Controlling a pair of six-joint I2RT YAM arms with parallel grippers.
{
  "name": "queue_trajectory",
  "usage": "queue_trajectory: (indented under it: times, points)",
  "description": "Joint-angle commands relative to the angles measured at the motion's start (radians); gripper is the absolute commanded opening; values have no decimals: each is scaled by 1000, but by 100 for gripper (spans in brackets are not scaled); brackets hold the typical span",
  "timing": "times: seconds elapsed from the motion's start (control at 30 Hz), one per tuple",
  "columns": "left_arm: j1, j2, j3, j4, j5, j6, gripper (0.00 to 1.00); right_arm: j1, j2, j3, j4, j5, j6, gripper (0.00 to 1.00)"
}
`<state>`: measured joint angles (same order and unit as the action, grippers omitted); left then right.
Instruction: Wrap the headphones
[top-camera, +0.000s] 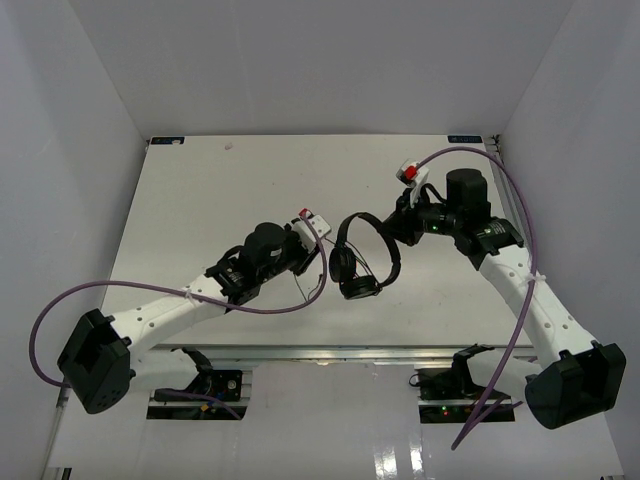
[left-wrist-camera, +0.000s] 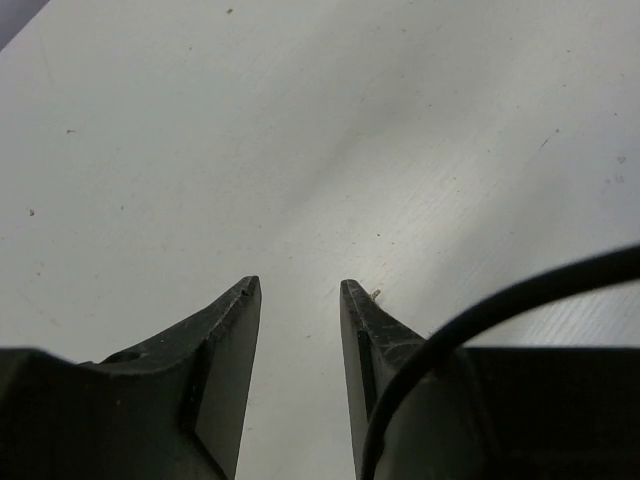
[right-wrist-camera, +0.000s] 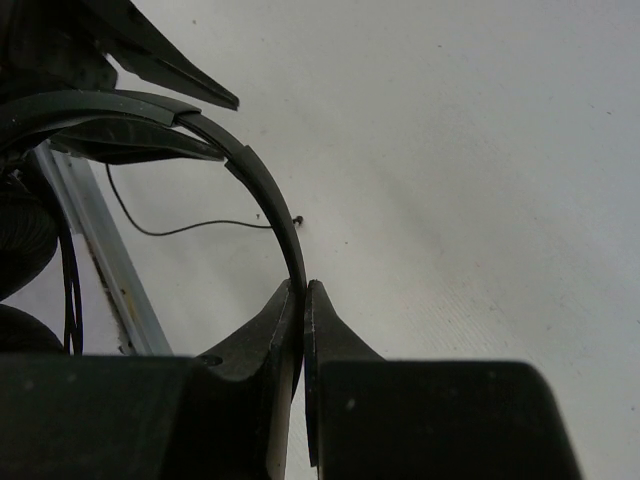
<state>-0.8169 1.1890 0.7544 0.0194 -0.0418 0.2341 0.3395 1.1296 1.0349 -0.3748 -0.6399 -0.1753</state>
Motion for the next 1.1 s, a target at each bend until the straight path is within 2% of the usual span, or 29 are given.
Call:
queue_trajectory:
  times: [0.0,0.4,0.97,1.07]
  points:
    - [32,-13,-46,141,133,-98,49,-11,2,82,-33,-131,63,8]
    - [66,-12,-167,332,244,-216,46,-74,35,186,-33,-306,197,8]
    - [79,116,-268,545,335,-364,30,-164,53,264,54,-354,375,8]
    - [79,126,-278,596,360,-394,32,-169,53,260,66,-349,390,8]
